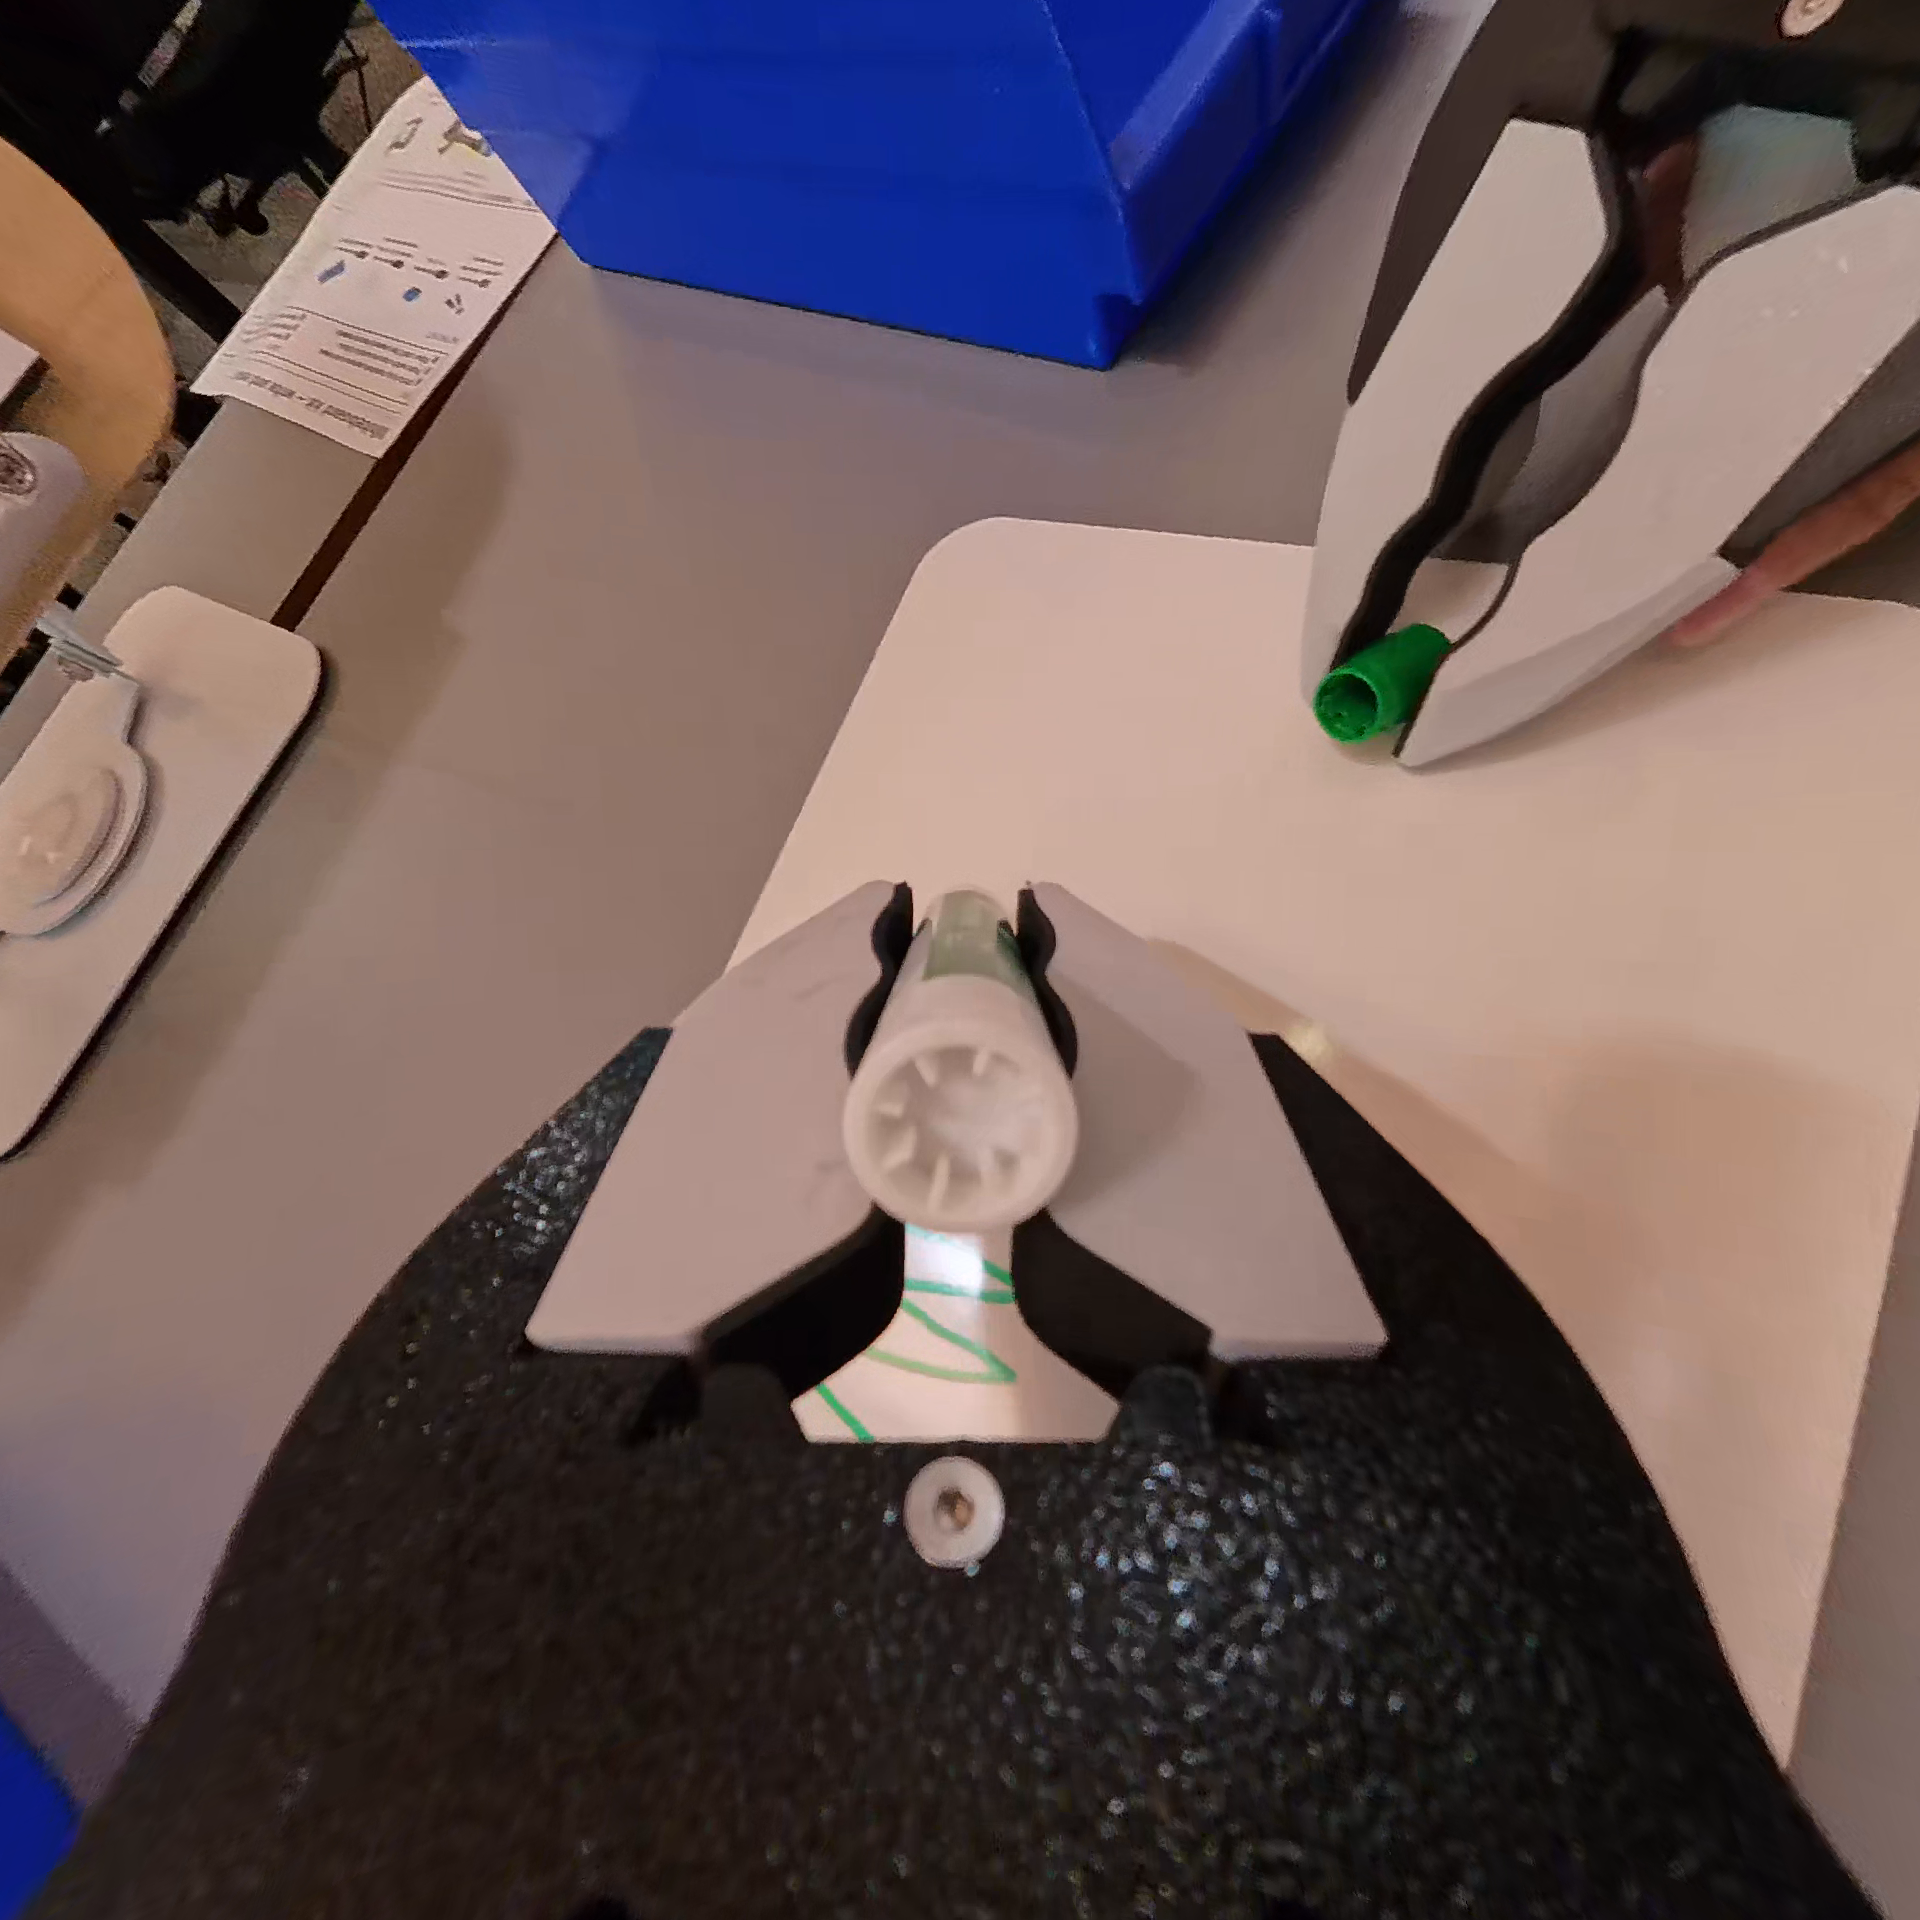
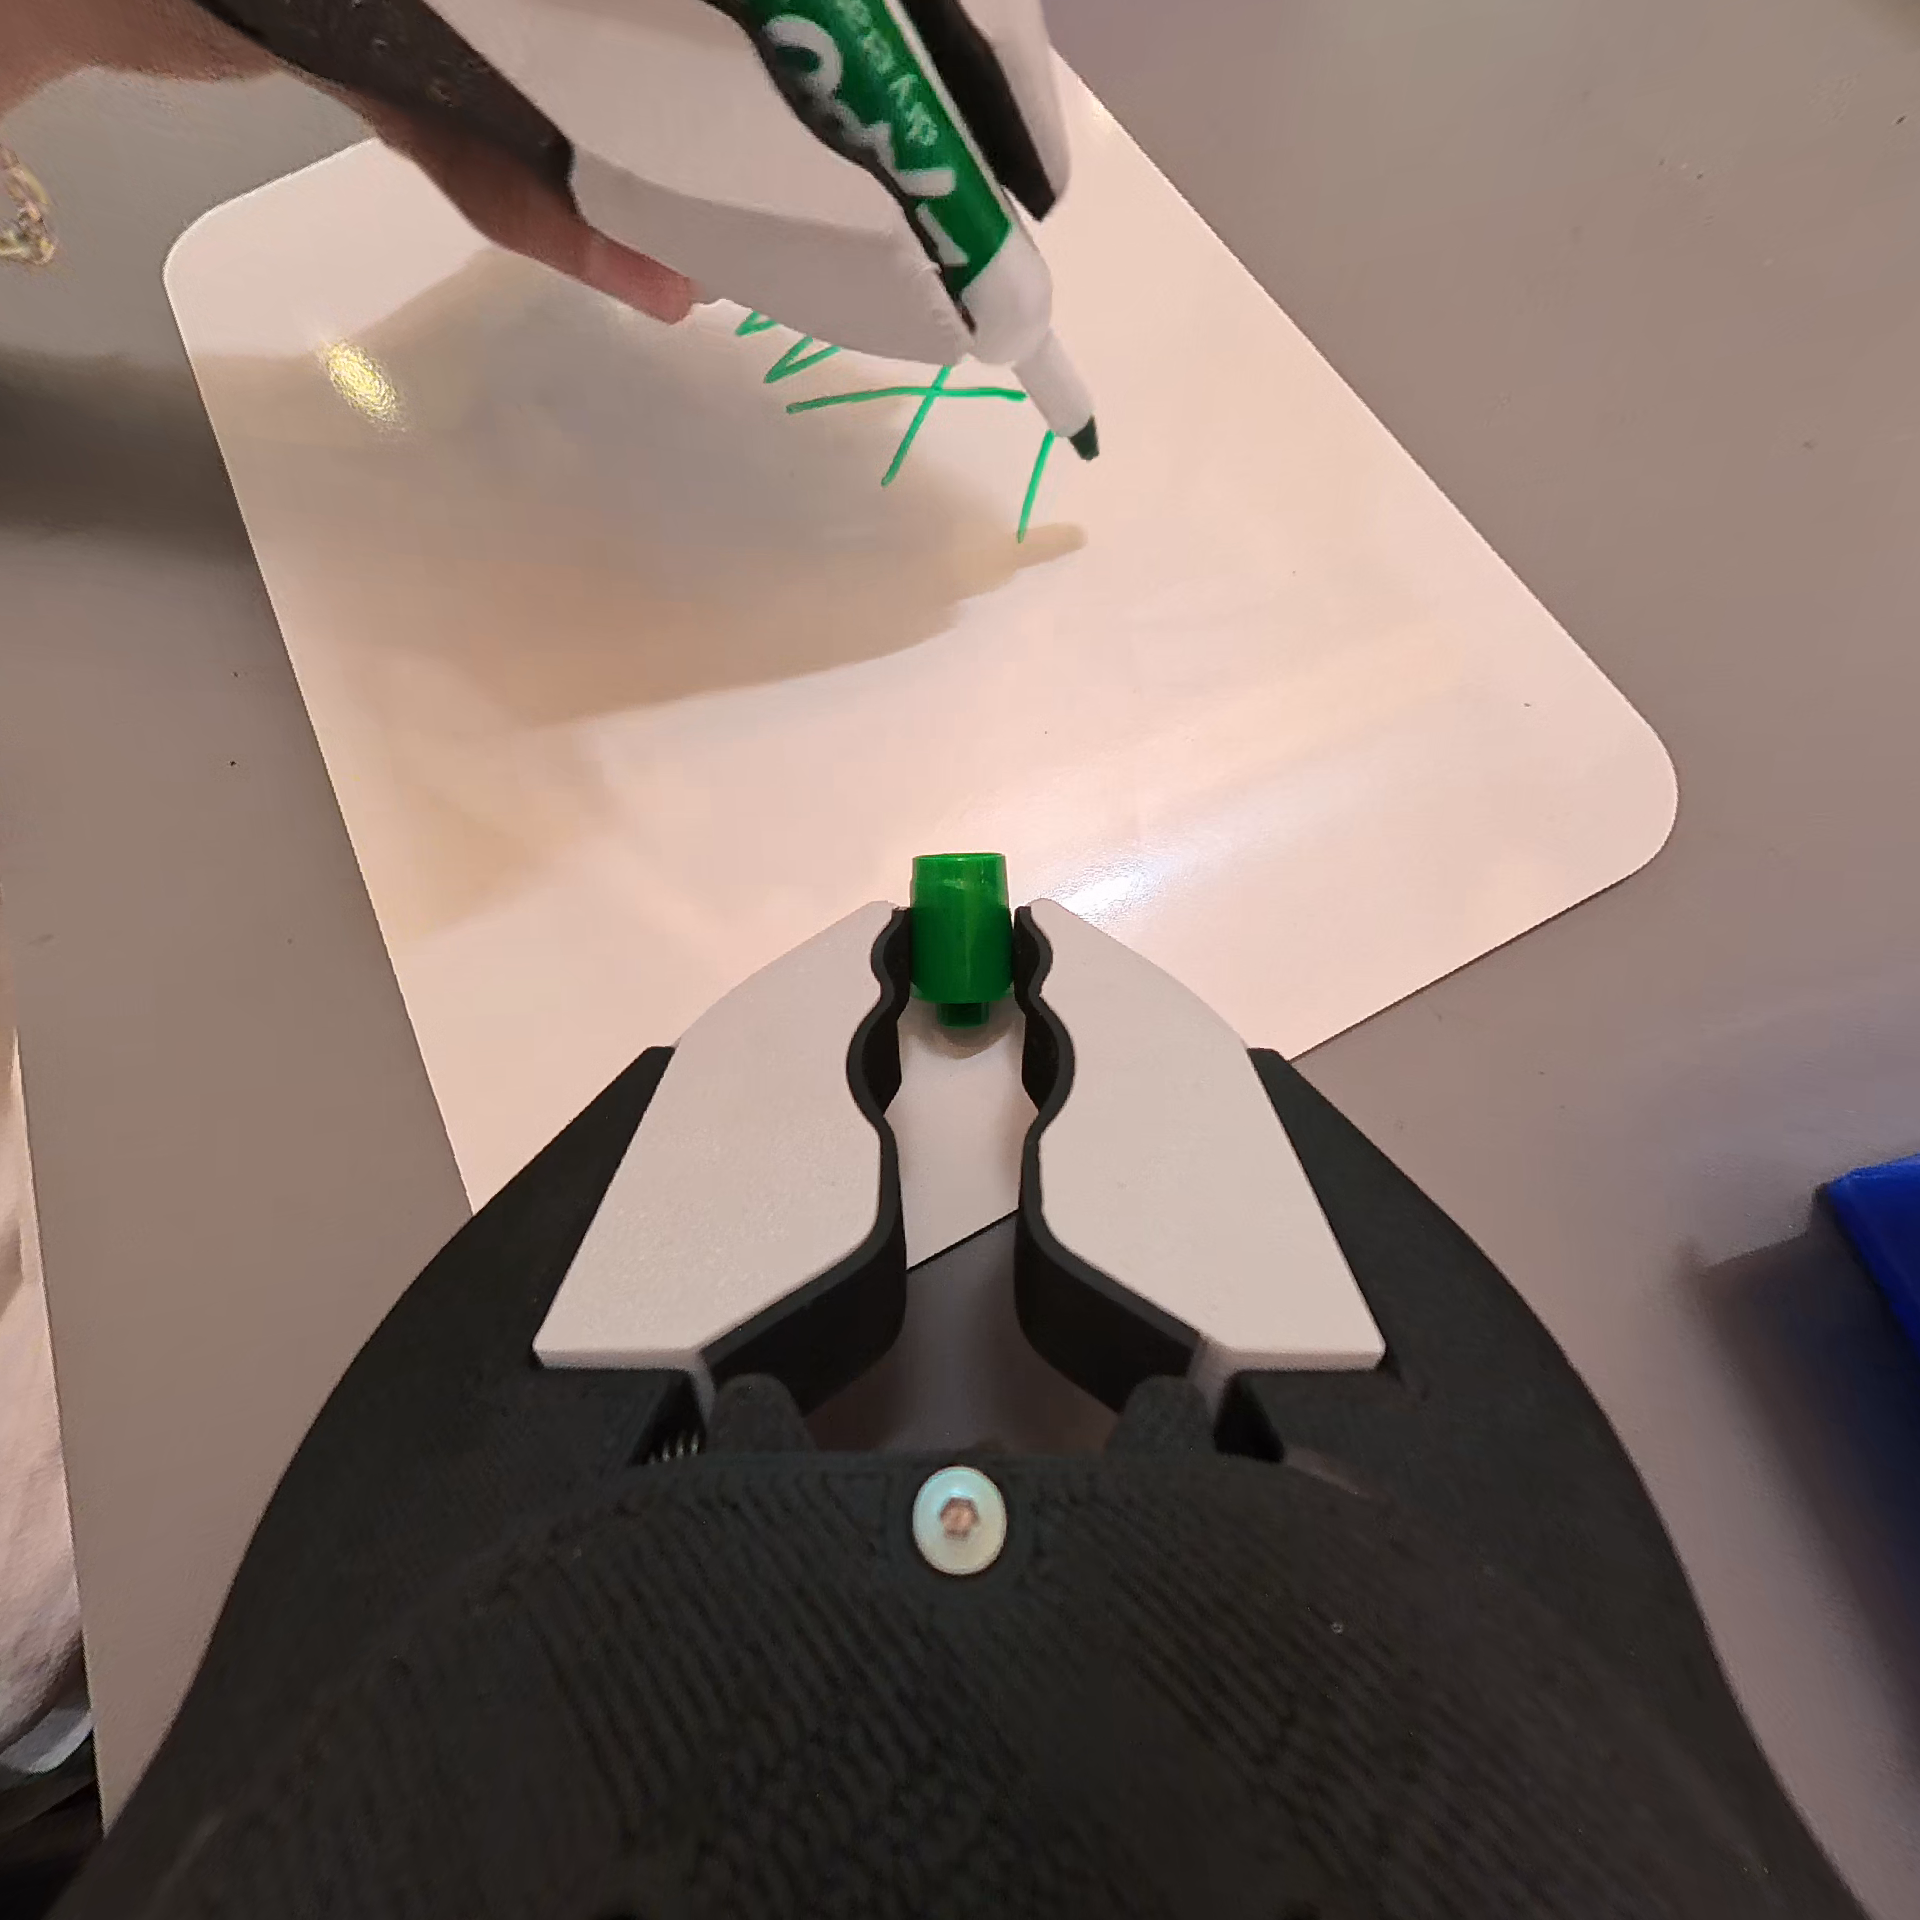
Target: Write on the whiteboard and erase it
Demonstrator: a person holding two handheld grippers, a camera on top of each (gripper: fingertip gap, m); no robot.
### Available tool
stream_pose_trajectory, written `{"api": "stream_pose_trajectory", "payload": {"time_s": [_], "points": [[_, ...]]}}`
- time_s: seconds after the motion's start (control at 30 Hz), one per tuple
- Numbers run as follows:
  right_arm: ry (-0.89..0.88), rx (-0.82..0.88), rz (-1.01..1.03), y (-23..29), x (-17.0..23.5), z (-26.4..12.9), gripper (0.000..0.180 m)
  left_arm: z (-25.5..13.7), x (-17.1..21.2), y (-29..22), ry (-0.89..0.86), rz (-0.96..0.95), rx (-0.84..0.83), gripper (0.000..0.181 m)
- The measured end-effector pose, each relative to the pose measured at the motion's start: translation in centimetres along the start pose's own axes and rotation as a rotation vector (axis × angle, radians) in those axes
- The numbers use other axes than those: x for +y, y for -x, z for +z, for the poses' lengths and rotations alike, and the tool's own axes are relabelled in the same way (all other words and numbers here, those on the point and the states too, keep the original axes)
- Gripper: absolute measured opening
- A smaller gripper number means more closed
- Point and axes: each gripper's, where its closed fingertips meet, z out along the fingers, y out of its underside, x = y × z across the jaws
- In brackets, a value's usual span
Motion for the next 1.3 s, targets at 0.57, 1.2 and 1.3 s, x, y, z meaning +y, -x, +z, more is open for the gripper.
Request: {"api": "stream_pose_trajectory", "payload": {"time_s": [0.57,1.2,1.3], "points": [[0.0,-0.001,0.0,0.0,0.0,0.0,0.019,-0.8,1.9,-2.0,0.083,0.069,0.034,0.019],[0.0,-0.001,-0.001,0.0,0.0,0.0,0.019,1.1,-1.0,-1.2,-0.012,0.009,0.022,0.019],[0.0,-0.001,0.0,0.0,0.0,0.0,0.019,1.7,-0.5,-1.1,0.013,0.008,0.026,0.019]]}}
